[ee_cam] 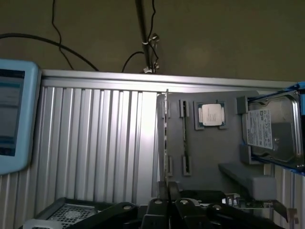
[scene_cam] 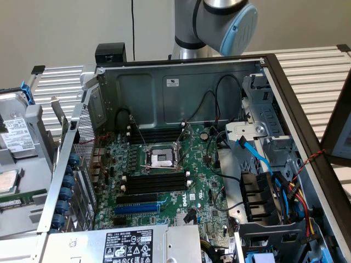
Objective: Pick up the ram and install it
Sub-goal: 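Pick up the ram and move it above insertion slot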
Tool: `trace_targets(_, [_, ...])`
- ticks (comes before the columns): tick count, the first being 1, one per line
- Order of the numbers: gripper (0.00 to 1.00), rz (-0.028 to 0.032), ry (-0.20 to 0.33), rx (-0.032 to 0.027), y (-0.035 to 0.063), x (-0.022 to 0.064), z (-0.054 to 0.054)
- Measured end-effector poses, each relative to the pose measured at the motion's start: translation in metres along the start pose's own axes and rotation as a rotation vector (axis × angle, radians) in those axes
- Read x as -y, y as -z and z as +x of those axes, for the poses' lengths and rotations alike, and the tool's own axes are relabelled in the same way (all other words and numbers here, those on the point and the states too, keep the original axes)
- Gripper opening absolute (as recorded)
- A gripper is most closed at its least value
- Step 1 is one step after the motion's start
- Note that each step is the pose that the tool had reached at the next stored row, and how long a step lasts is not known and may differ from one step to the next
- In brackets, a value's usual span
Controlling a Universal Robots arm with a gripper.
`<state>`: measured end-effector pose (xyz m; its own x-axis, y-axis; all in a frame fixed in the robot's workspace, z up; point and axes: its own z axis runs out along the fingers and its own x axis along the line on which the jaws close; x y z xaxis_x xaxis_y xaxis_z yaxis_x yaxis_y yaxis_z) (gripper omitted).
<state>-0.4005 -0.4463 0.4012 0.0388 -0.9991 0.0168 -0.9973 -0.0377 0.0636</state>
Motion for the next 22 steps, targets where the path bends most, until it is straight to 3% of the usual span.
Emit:
trace_targets(6, [0.13, -0.0147, 0.0, 0.0005, 0.005, 0.0179, 0.006])
trace_targets(10, [0.13, -0.0326, 0.001, 0.0012, 0.0072, 0.0292, 0.008])
trace_targets(13, [0.12, -0.0499, 0.001, 0.0018, 0.0078, 0.0378, 0.009])
trace_targets(16, [0.12, -0.0755, 0.001, 0.0027, 0.0084, 0.0456, 0.009])
trace_targets(18, [0.12, -0.0868, 0.002, 0.0032, 0.0087, 0.0515, 0.009])
trace_targets(22, [0.12, -0.1034, 0.003, 0.0037, 0.0096, 0.0648, 0.01])
